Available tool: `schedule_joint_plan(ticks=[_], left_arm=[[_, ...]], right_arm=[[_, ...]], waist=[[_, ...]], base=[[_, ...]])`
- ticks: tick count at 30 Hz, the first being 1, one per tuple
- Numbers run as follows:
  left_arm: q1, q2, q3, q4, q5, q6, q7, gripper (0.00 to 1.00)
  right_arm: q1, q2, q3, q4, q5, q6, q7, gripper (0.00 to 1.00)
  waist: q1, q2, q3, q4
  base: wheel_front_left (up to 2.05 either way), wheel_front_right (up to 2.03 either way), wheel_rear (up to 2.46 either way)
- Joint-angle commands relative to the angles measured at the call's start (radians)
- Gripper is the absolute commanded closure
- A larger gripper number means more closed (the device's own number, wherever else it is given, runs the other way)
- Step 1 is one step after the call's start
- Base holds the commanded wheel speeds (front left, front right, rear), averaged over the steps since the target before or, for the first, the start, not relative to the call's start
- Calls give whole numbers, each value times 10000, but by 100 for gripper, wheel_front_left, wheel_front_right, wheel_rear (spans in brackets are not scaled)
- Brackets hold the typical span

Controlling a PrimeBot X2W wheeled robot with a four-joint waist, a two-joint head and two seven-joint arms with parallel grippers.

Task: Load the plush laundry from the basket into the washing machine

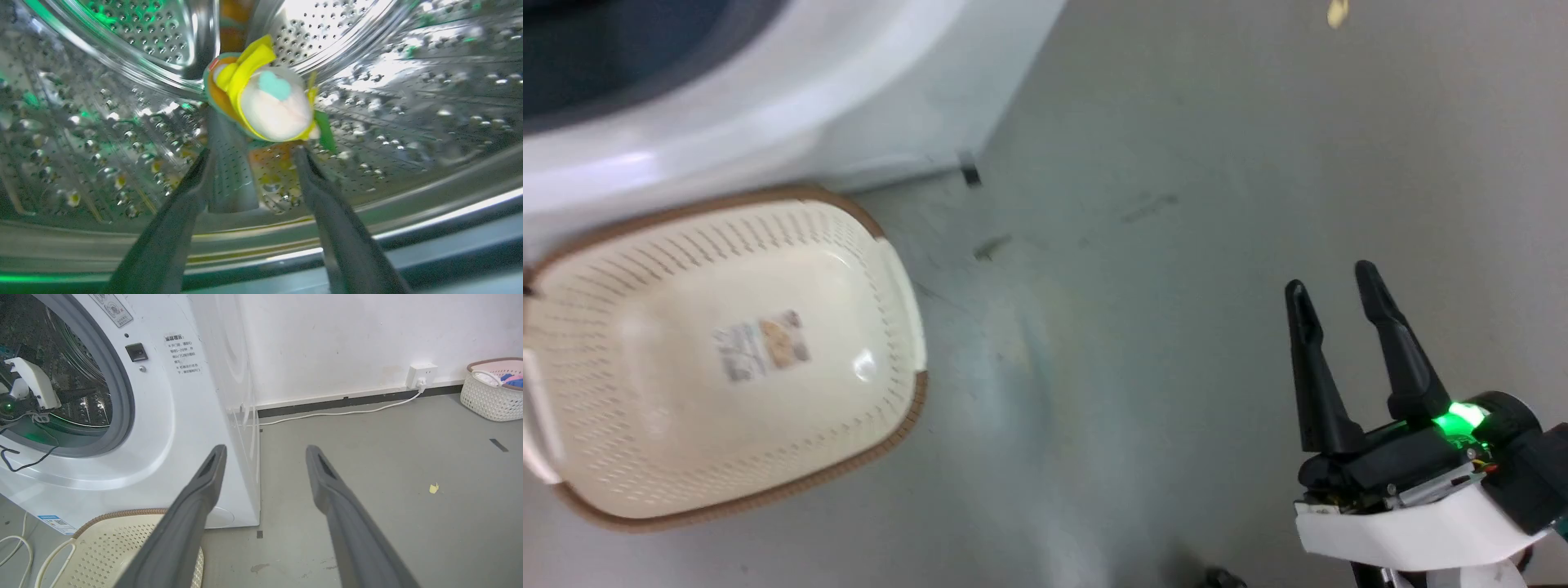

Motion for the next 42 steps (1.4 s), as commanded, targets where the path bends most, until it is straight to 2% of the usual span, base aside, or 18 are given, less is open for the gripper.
schedule_joint_plan(ticks=[1,10,18,21,25,29,32,35,38,42], left_arm=[[354,-226,-60,74,-90,-68,-285,0],[2654,-1665,-433,-19,-1041,-123,-2296,0],[5453,-2299,-629,-2430,-1612,-110,-2983,0],[6918,-2491,-266,-4070,-1504,191,-2999,0],[9127,-2791,215,-6246,-1083,898,-3003,0],[11038,-3157,507,-7799,-663,1566,-3004,0],[12104,-3454,650,-8550,-423,1899,-3004,0],[12949,-3613,597,-8960,-34,1999,-3005,0],[13498,-3694,588,-9026,482,2151,-3005,0],[13992,-4099,700,-9021,785,2269,-3005,0]], right_arm=[[11,-2,-101,79,-148,6,-46,0],[484,-2,-484,527,-995,6,-46,0],[1069,-2,-750,697,-1336,6,-46,0],[1327,-2,-848,695,-1420,6,-46,0],[1663,-2,-902,704,-1535,6,-46,0],[1981,-2,-1010,730,-1611,6,-46,0],[2154,-2,-988,797,-1715,6,-46,0],[2287,-2,-1025,925,-1705,6,-46,0],[2376,-2,-1034,1036,-1690,6,-46,0],[2484,-2,-1071,1094,-1600,6,-46,0]], waist=[[-1,0,-972,561],[-1,0,-3568,1623],[-1,0,-5312,2408],[-1,0,-5798,2649],[-1,0,-6267,2885],[-1,0,-6511,3139],[-1,0,-6606,3283],[-1,0,-6673,3409],[-1,0,-6725,3500],[-1,0,-6782,3596]], base=[[0,0,0],[0,0,0],[0,0,0],[0,0,0],[0,0,0],[0,0,0],[0,0,0],[0,0,0],[0,0,0],[0,0,0]])
